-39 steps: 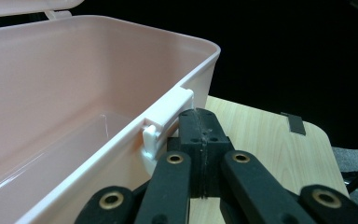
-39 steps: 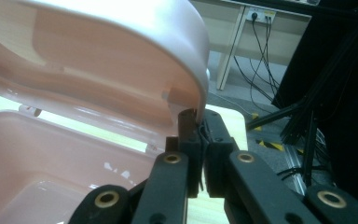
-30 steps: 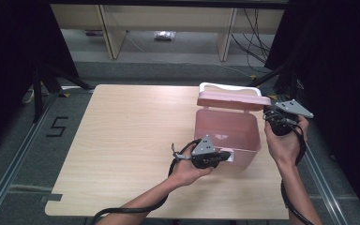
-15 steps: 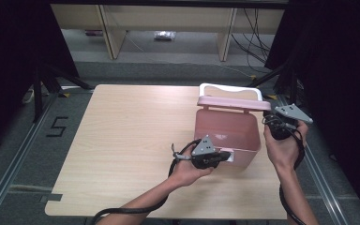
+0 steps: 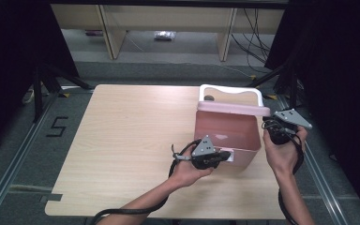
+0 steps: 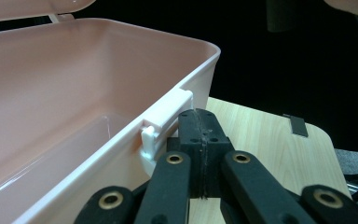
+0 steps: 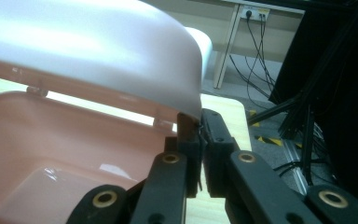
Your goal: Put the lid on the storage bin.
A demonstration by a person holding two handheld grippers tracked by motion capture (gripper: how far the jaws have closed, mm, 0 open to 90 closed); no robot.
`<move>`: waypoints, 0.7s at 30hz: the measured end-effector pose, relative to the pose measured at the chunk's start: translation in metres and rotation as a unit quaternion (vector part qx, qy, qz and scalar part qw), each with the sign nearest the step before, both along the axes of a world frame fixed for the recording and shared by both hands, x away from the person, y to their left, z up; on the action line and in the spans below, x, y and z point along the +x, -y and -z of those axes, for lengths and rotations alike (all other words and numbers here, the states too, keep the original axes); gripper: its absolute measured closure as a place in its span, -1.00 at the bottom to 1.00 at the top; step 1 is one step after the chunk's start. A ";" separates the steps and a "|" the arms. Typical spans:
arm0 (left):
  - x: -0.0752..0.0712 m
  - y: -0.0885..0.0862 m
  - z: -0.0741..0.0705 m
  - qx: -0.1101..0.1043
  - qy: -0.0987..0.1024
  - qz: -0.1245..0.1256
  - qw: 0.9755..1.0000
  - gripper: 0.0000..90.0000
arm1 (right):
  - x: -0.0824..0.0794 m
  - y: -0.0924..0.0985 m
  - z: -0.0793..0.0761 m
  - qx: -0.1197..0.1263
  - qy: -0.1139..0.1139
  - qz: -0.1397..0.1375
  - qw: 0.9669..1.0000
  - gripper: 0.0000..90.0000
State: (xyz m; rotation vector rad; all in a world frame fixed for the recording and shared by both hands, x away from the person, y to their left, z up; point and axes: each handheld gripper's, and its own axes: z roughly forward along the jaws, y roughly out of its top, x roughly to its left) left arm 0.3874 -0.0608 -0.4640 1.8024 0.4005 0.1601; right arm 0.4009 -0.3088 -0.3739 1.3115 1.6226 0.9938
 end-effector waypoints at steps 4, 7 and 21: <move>-0.005 -0.004 -0.009 -0.008 0.004 0.005 1.000 1.00 | -0.003 -0.002 0.002 0.013 -0.004 0.008 1.000 0.95; -0.004 -0.010 -0.017 -0.016 0.004 0.002 1.000 1.00 | -0.004 -0.003 0.004 0.015 -0.006 0.008 1.000 0.95; 0.025 -0.054 -0.054 -0.048 0.009 -0.077 0.996 1.00 | -0.012 -0.003 0.012 0.005 -0.009 0.006 1.000 0.94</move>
